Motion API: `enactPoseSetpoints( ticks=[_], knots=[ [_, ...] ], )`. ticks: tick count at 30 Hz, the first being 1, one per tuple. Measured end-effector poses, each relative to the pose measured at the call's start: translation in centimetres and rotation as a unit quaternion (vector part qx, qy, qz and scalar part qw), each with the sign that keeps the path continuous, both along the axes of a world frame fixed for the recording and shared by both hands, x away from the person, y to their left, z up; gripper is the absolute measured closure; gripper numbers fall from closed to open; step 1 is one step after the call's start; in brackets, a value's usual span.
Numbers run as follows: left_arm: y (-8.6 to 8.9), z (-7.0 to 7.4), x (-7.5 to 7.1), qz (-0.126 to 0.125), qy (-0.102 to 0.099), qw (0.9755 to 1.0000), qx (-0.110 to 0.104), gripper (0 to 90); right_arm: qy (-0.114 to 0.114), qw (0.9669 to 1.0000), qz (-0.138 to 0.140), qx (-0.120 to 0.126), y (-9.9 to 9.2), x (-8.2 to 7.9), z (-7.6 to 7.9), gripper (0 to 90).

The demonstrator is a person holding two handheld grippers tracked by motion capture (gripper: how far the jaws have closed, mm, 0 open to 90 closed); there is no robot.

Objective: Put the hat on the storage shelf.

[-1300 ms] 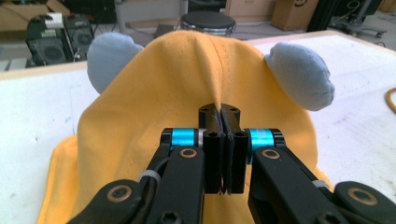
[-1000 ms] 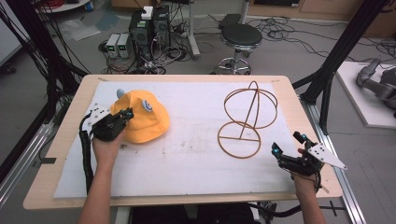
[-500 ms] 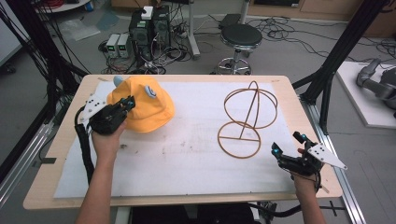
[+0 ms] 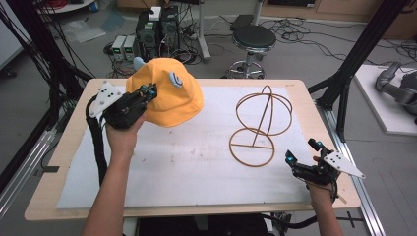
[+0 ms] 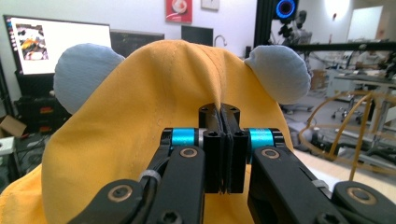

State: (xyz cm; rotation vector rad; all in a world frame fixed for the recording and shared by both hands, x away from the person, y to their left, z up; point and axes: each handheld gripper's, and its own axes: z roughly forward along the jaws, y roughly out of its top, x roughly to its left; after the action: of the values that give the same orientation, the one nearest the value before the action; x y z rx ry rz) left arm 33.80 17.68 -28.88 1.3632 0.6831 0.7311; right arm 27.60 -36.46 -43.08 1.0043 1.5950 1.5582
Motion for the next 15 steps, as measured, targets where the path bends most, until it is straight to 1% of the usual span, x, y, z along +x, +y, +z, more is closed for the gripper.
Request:
enactPoseSetpoints(
  ticks=[1,2,3,4,5,6,7,8,9,10,11,12,13,15],
  knots=[
    [-0.2,0.4,0.0,-0.003,-0.004,1.0000,-0.002,88.3,0.000,1.0000,0.000,0.000,0.0,0.0,0.0,2.4],
    [-0.8,1.1,-0.1,-0.007,-0.012,0.9999,-0.008,88.3,0.000,1.0000,0.000,0.001,0.0,0.0,0.0,2.4],
    [-0.8,1.1,-0.1,-0.007,-0.012,0.9999,-0.008,88.3,0.000,1.0000,0.000,0.001,0.0,0.0,0.0,2.4],
    [-1.3,1.9,-0.1,-0.015,-0.020,0.9997,-0.010,88.3,-0.001,1.0000,0.000,0.001,0.0,0.0,0.0,2.4],
    [-1.7,2.2,-0.2,-0.016,-0.023,0.9995,-0.013,88.3,-0.001,1.0000,0.000,0.001,0.0,0.0,0.0,2.4],
    [-1.9,2.6,-0.2,-0.019,-0.028,0.9994,-0.009,88.3,-0.001,1.0000,0.001,0.001,0.0,0.0,0.0,2.4],
    [-1.9,2.6,-0.2,-0.019,-0.028,0.9994,-0.009,88.3,-0.001,1.0000,0.001,0.001,0.0,0.0,0.0,2.4],
    [-2.6,3.3,-0.3,-0.023,-0.037,0.9990,-0.005,88.3,-0.003,1.0000,0.003,0.000,0.0,0.1,0.0,2.4],
    [-2.6,3.3,-0.3,-0.023,-0.037,0.9990,-0.005,88.3,-0.003,1.0000,0.003,0.000,0.0,0.1,0.0,2.4],
    [-3.3,3.9,-0.4,-0.029,-0.045,0.9986,-0.005,88.4,-0.002,1.0000,0.003,-0.001,0.0,0.0,0.0,2.4],
    [-3.3,3.9,-0.4,-0.029,-0.045,0.9986,-0.005,88.3,-0.002,1.0000,0.003,-0.001,0.0,0.0,0.0,2.4],
    [-4.0,4.6,-0.4,-0.037,-0.052,0.9979,-0.010,88.3,-0.001,1.0000,0.004,0.000,0.1,0.0,0.0,2.4],
    [-4.0,4.6,-0.4,-0.037,-0.052,0.9979,-0.010,88.3,-0.003,1.0000,0.005,-0.001,0.1,0.0,0.0,2.4],
    [-5.0,5.4,-0.4,-0.051,-0.058,0.9969,-0.016,88.3,-0.002,1.0000,0.005,0.000,0.1,0.0,0.0,2.4]
  ],
)
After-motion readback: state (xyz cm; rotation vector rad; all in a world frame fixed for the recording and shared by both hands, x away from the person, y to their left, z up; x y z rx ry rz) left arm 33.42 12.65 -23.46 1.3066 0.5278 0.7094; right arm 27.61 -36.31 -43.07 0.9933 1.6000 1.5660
